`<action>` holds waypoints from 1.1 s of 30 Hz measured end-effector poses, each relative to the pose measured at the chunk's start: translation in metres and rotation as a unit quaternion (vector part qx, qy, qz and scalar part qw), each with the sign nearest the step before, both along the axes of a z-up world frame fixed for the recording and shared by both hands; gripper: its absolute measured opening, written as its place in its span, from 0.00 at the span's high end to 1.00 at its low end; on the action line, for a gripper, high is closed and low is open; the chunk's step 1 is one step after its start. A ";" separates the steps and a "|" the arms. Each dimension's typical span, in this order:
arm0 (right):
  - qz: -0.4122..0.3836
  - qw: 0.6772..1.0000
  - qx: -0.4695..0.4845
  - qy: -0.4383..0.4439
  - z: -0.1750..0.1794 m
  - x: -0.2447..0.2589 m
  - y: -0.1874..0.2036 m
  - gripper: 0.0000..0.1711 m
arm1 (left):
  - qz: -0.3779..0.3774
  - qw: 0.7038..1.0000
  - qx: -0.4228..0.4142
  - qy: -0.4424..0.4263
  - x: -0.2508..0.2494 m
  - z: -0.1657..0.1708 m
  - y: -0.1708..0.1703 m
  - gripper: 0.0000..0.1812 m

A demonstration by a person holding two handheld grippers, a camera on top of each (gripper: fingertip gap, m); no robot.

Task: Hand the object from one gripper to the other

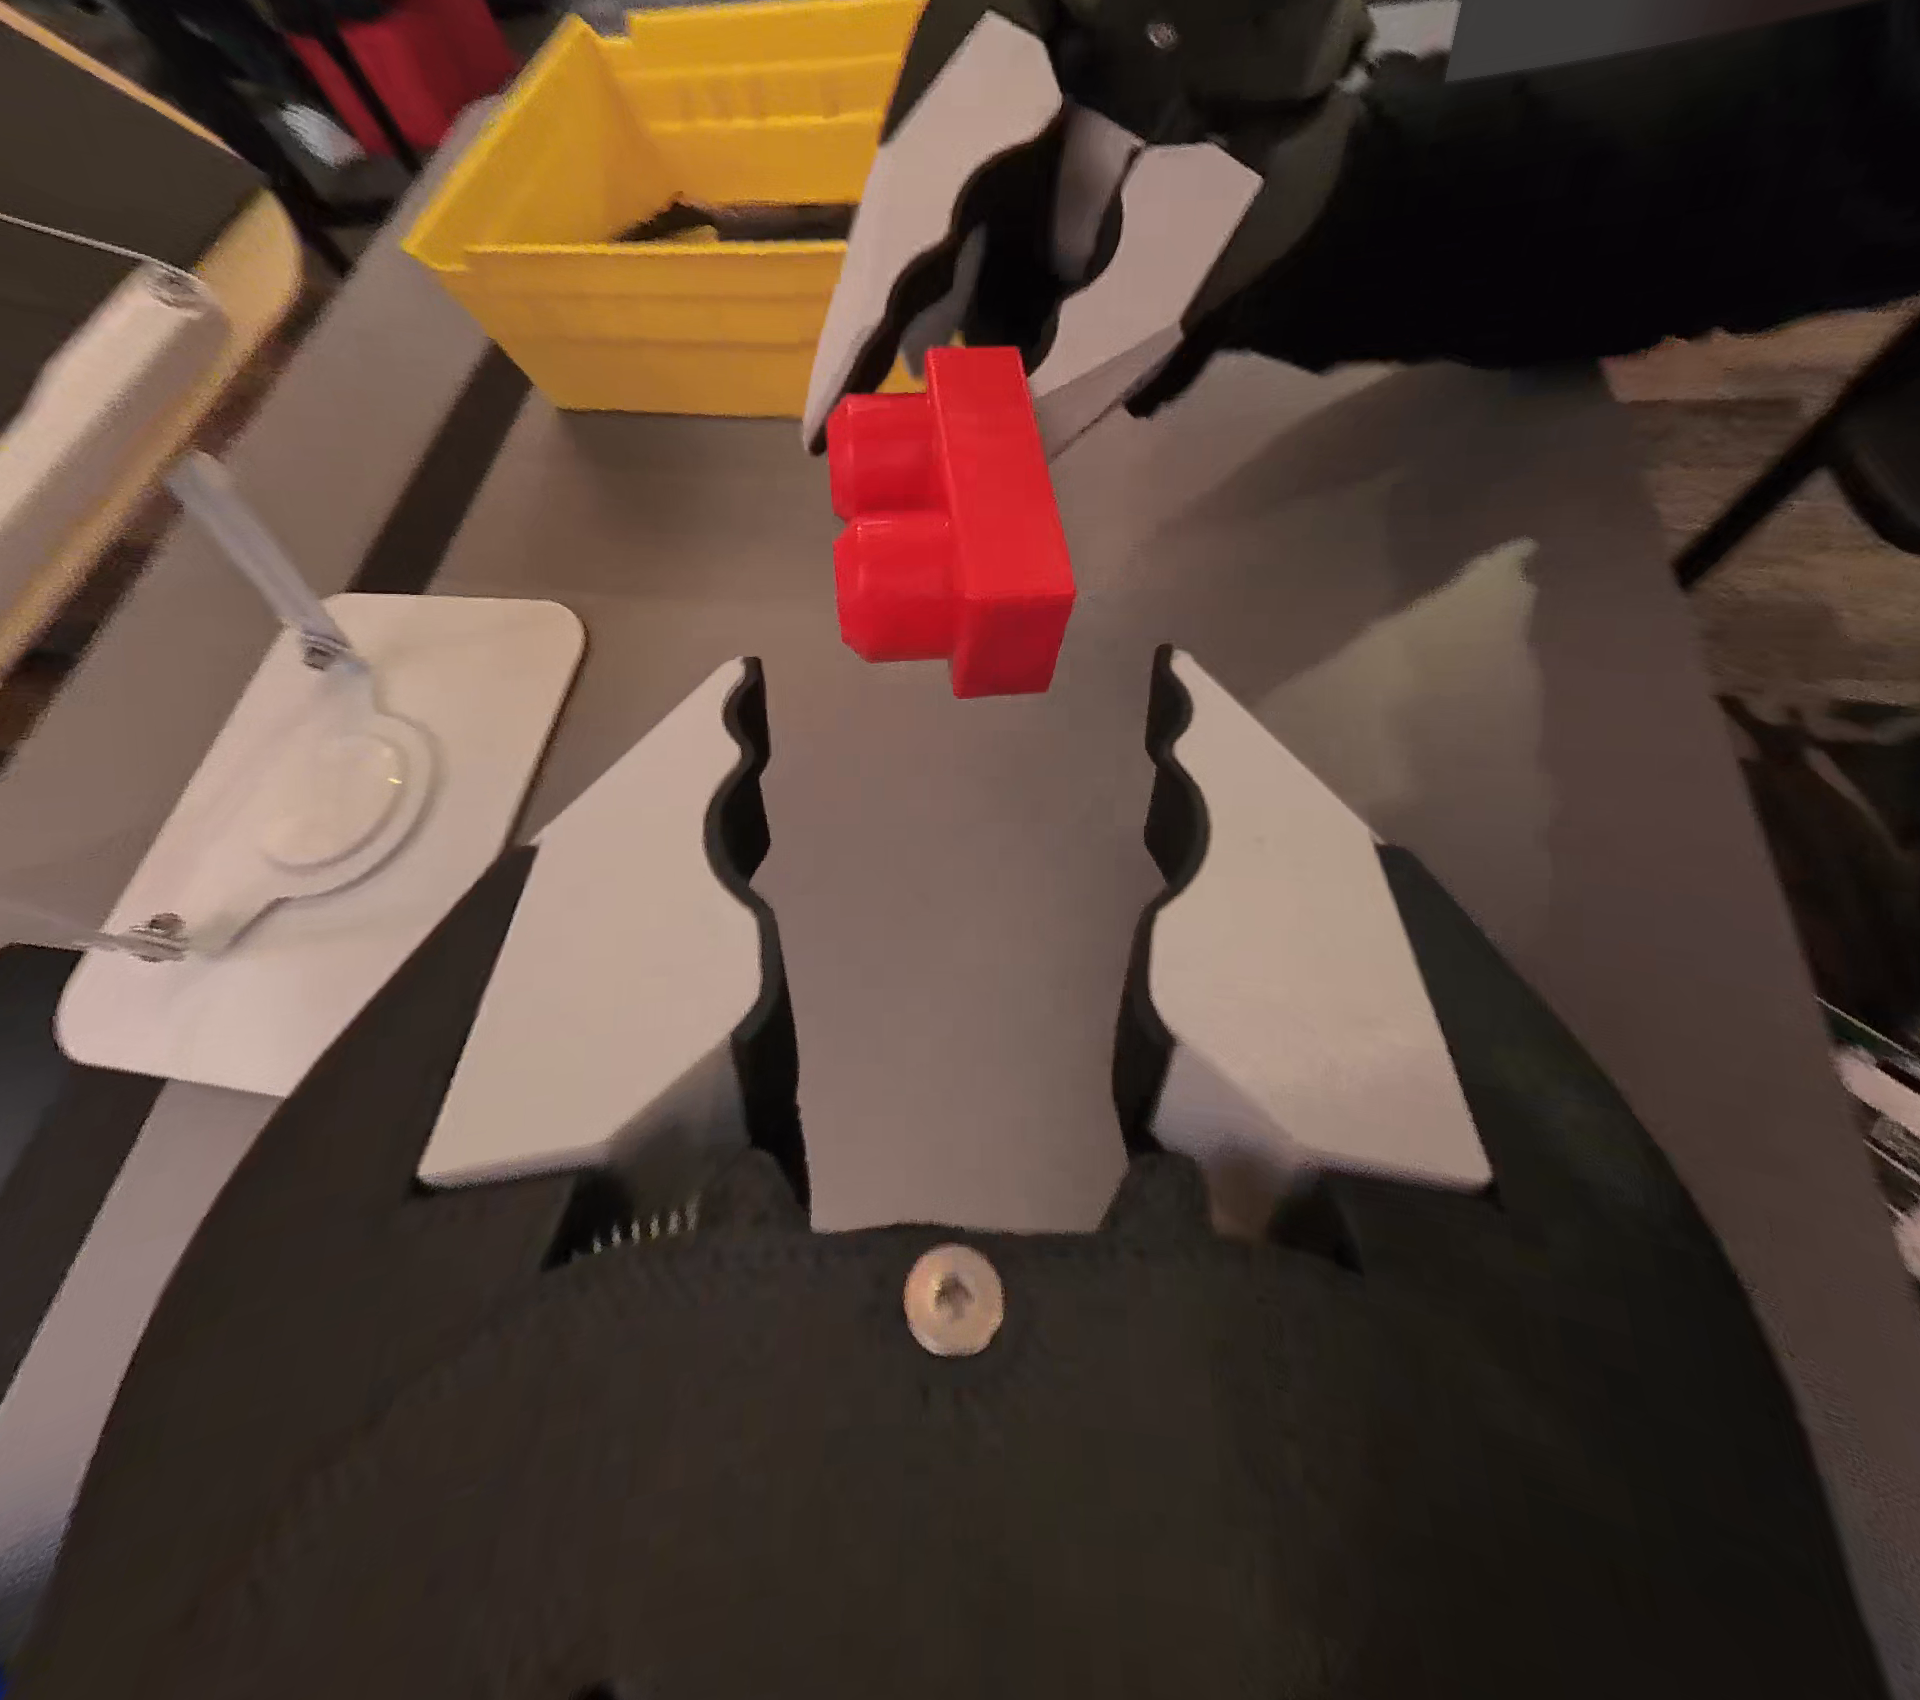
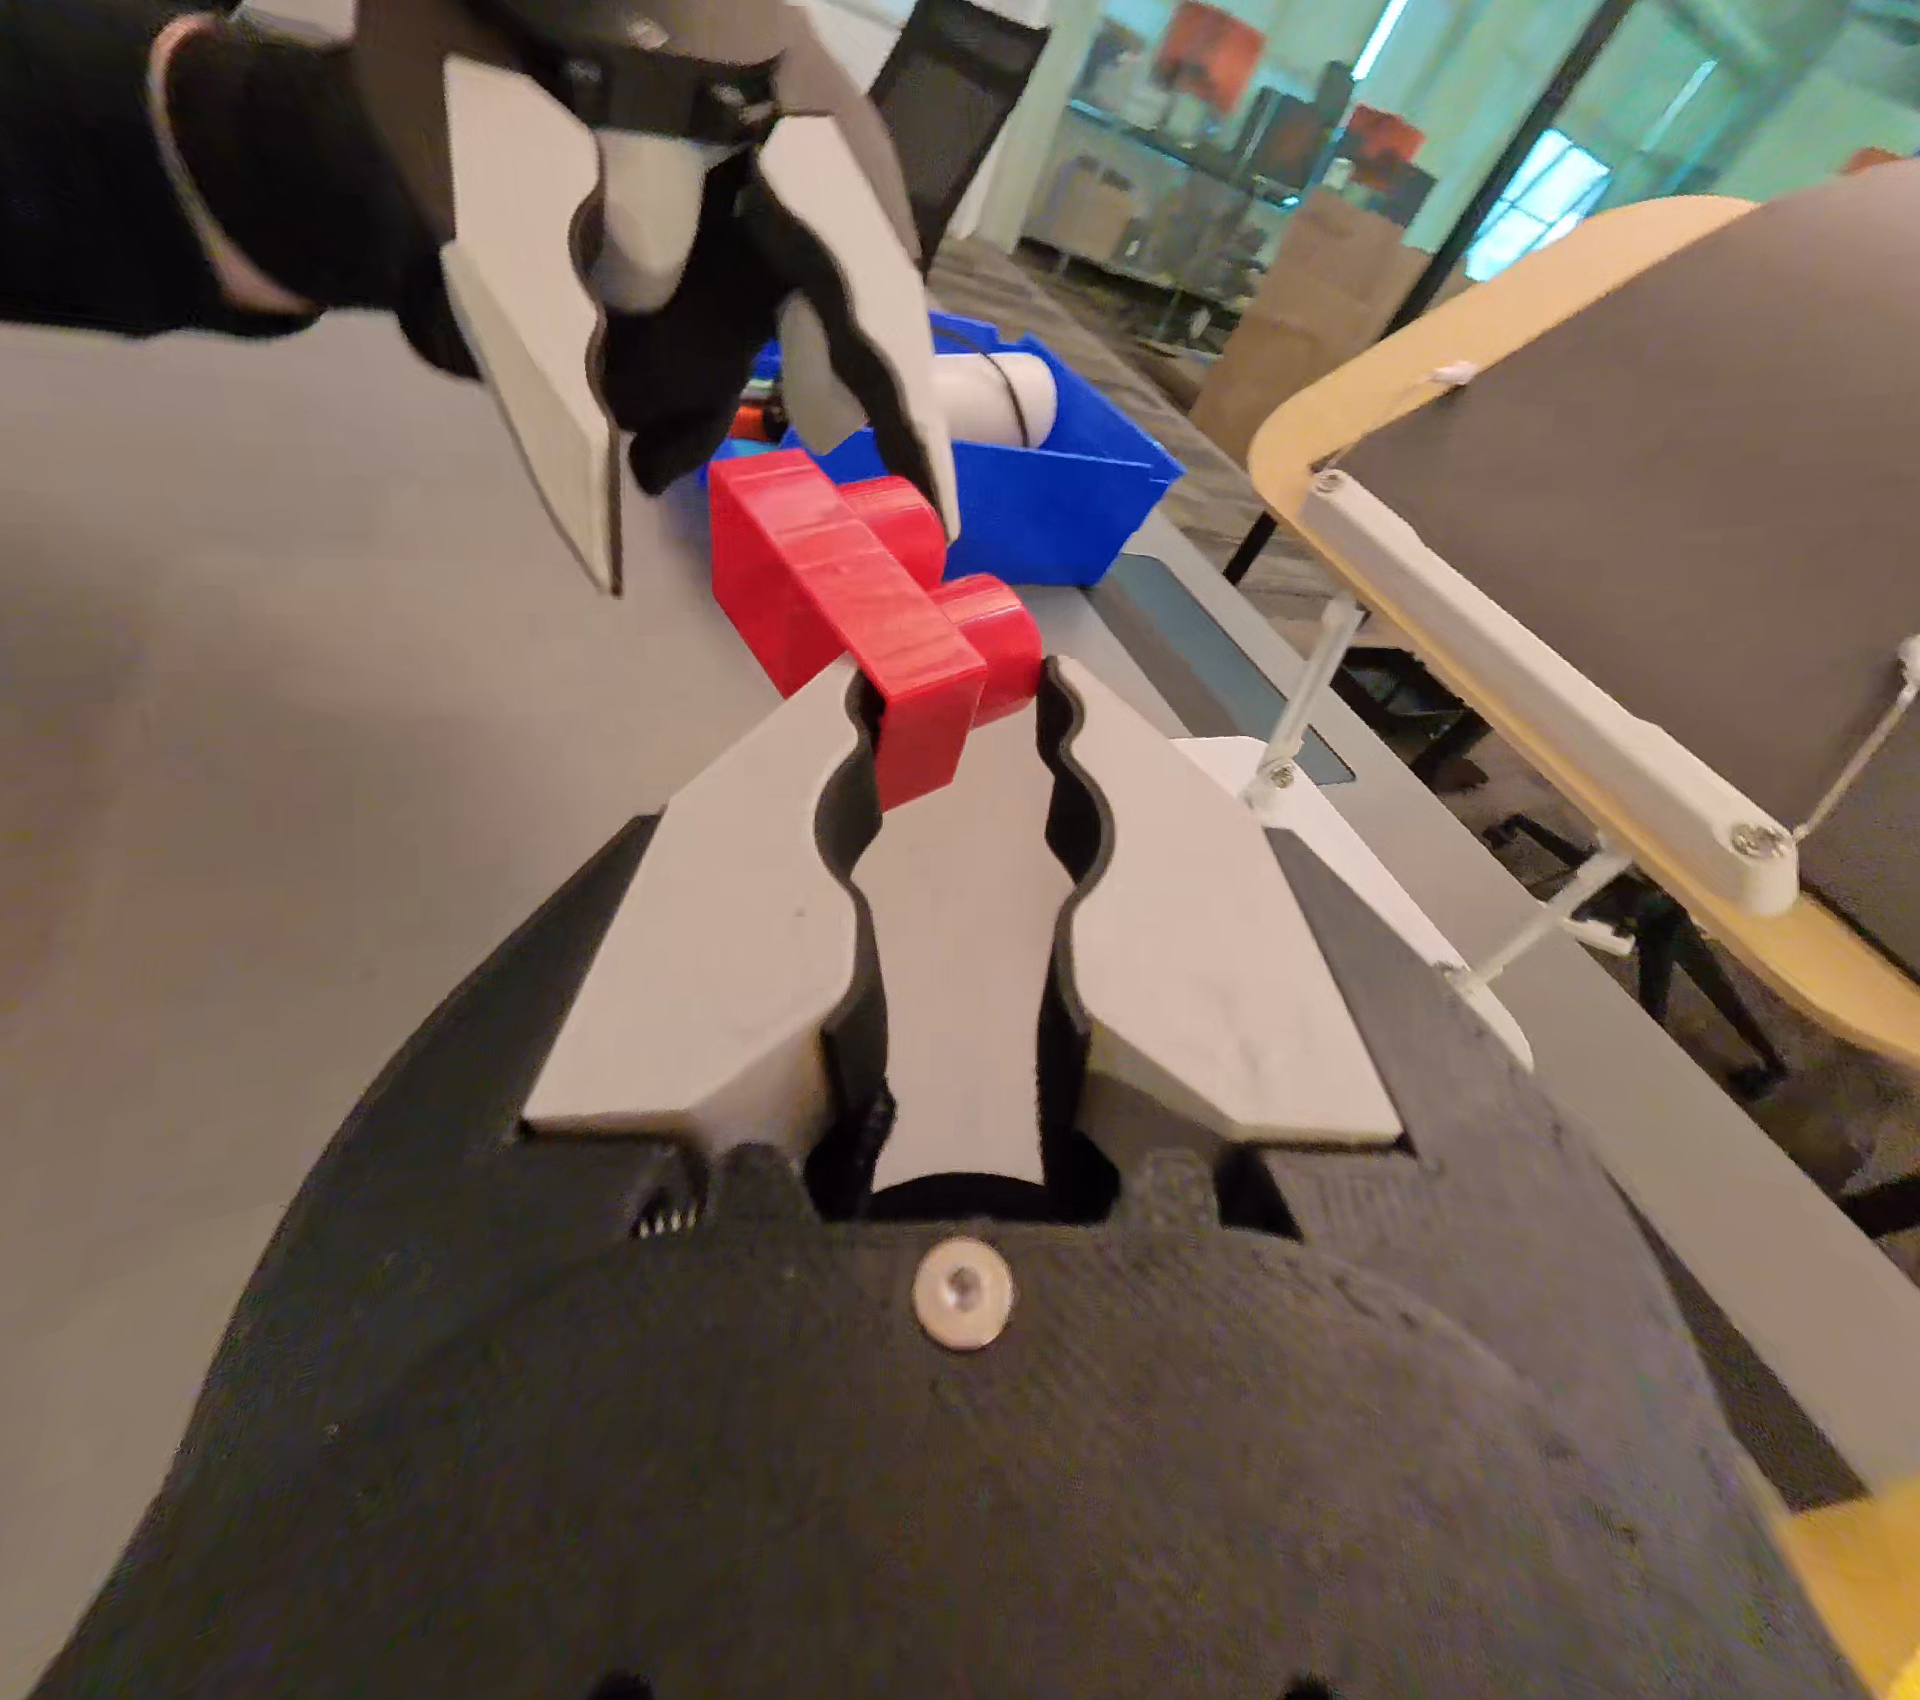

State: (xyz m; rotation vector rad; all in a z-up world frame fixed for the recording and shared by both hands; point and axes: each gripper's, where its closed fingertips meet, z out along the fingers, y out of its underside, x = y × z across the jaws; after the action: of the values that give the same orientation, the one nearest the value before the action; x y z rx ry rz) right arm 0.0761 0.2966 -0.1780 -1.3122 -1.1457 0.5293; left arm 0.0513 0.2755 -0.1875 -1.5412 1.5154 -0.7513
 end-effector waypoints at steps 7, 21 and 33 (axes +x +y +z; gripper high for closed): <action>-0.027 0.997 -0.021 0.063 0.005 0.001 -0.001 0.85 | 0.048 0.995 0.036 -0.075 0.013 0.010 0.007 0.68; 0.007 0.995 -0.047 0.088 -0.003 -0.011 -0.018 0.76 | -0.015 0.997 -0.006 -0.082 0.009 0.016 -0.010 0.77; 0.121 0.990 0.054 -0.042 -0.011 -0.008 -0.062 0.57 | -0.159 0.981 -0.115 0.010 -0.008 0.016 -0.033 0.77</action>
State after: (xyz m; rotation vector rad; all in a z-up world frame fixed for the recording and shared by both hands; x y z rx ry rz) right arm 0.0682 0.2349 -0.1890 -1.1174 -1.3943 0.5843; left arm 0.0432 0.2423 -0.1714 -1.4907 1.7631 -1.1305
